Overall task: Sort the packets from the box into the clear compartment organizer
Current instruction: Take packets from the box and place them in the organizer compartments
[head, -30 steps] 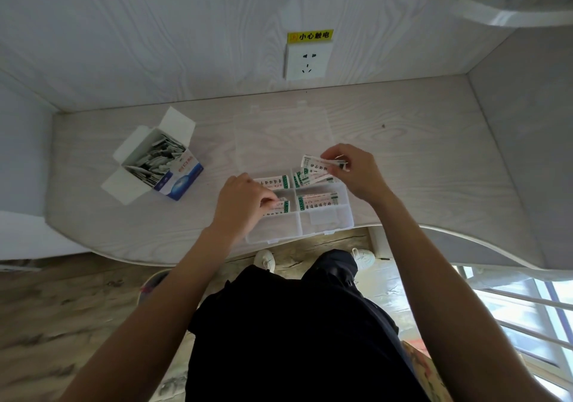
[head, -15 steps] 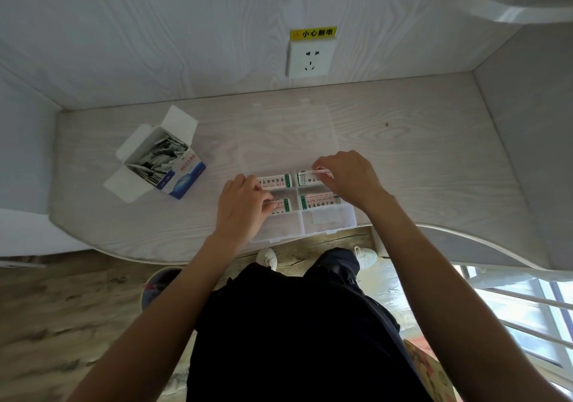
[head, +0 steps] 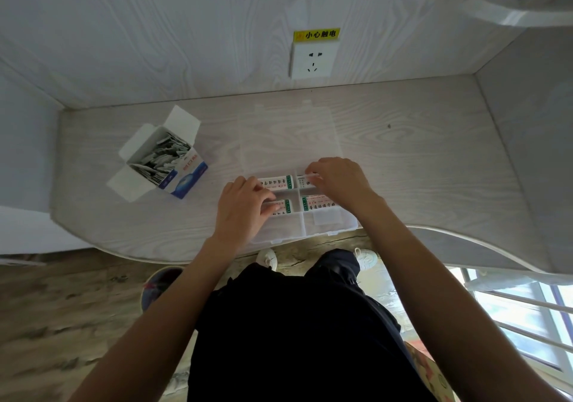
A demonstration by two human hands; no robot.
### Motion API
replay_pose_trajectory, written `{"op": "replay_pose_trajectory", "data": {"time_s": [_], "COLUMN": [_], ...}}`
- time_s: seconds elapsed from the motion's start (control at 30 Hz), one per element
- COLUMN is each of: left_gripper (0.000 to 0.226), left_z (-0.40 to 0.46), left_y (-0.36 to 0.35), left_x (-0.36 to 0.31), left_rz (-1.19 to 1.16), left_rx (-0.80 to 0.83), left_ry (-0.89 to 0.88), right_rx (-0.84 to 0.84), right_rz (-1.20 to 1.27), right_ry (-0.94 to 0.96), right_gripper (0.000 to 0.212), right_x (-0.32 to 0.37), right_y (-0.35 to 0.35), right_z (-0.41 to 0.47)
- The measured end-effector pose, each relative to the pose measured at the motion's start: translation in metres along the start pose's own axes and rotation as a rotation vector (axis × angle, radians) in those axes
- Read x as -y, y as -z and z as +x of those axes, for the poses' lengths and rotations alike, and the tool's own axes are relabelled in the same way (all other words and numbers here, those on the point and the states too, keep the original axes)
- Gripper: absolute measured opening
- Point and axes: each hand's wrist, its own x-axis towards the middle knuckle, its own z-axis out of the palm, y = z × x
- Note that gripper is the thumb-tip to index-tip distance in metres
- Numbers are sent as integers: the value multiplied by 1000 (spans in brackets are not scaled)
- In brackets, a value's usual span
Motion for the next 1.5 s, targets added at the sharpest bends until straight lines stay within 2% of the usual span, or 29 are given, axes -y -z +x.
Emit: {"op": "replay_pose_trajectory", "data": {"time_s": [0.17,0.27,0.37,0.47,0.57,0.63,0.7,0.77,0.87,0.97,1.1,1.2,1.37,1.5], "left_gripper": [29,32,22,18,48,79,98,98,88,81,78,78,83,75], "left_z": [-1,-1,-3,-11,-28,-39,-41,-39,-33,-32,-30,-31,-29,-22], "left_y": [9,25,53,78,91,90,82,72,65,58,52,51,55,52], "left_x": [1,3,12,35,68,88,101,111,116,112,106,106,105,97], "left_rz": [-98,-161,-210,-178,-57,-39,-58,-90,-178,-226,-267,-246,-238,-205], "left_rx": [-115,-196,-382,-550,-476,-283,-121,-90,-154,-246,-275,-275,-269,-264], "left_ry": [-56,-58,17,166,398,600,722,750,778,710,639,645,663,635], "right_rx": [-80,-234,-405,-480,-501,-536,-482,-340,-182,-182,-210,-229,-211,-164], "right_rz": [137,286,512,589,557,469,409,283,18,-119,-209,-112,309,364], "right_ry": [-46,-50,7,127,269,360,393,432,451,405,311,307,308,356], "right_gripper": [25,21,19,19,20,22,23,26,35,28,22,26,28,21], "right_x": [-4,-1,17,45,83,112,137,161,191,205,209,203,189,186], "right_y": [2,10,29,46,50,46,44,41,33,25,20,17,27,26], "right_z": [-9,-14,-14,-4,18,37,56,71,86,95,101,101,89,79]}}
